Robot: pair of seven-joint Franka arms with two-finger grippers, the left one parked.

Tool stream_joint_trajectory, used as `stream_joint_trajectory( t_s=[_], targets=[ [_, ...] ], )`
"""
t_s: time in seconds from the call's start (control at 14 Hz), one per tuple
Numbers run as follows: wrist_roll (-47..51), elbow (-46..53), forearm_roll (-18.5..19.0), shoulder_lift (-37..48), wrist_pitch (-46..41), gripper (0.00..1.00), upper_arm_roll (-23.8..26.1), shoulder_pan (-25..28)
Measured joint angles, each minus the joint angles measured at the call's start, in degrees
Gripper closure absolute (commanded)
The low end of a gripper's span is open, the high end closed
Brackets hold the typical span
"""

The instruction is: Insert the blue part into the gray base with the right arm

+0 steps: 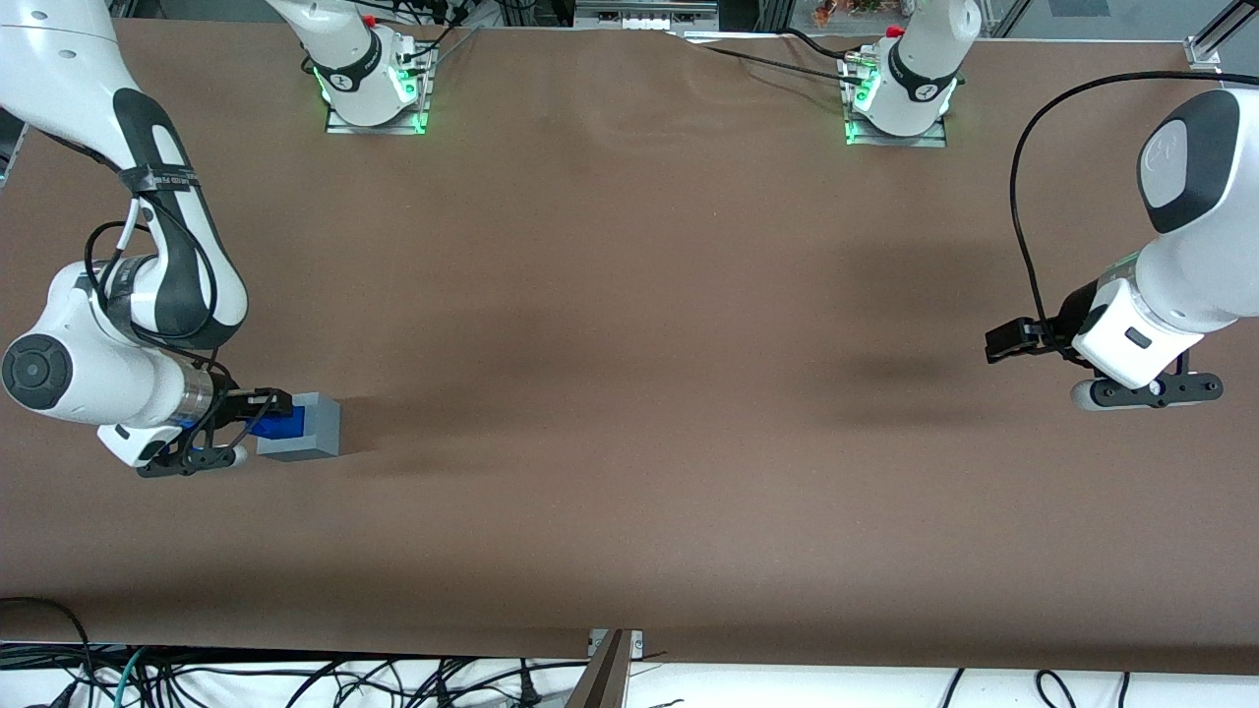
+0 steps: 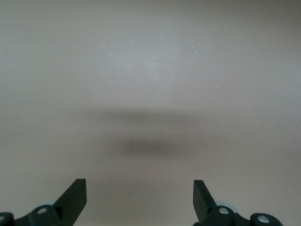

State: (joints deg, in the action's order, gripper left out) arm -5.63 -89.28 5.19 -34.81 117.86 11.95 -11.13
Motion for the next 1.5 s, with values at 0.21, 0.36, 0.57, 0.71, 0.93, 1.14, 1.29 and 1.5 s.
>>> stream_joint_trajectory(
  t_s=[0.21, 0.36, 0.57, 0.71, 0.93, 1.14, 1.29, 1.5],
  targets=[
    [0.53, -0.02, 0.05, -0.83, 1.46, 0.00, -0.02, -0.01],
    [0.70, 0.01, 0.15, -0.97, 1.76, 0.00, -0.02, -0.01],
    [0.71, 0.72, 0.25, 0.18, 1.20, 0.00, 0.08, 0.01],
    [0.74, 1.75, 0.25, 3.40, -3.03, 0.00, 0.91, 0.02],
    [1.03, 2.72, 0.17, 13.84, -12.96, 0.00, 2.18, 0.11],
    [1.11, 2.73, -2.04, 26.06, -22.77, 0.00, 2.52, 0.12],
    [1.09, 2.04, -2.87, 30.63, -26.12, 0.00, 2.53, 0.12],
    [1.06, 0.71, -2.90, 30.92, -26.69, 0.00, 2.52, 0.09]
  ],
)
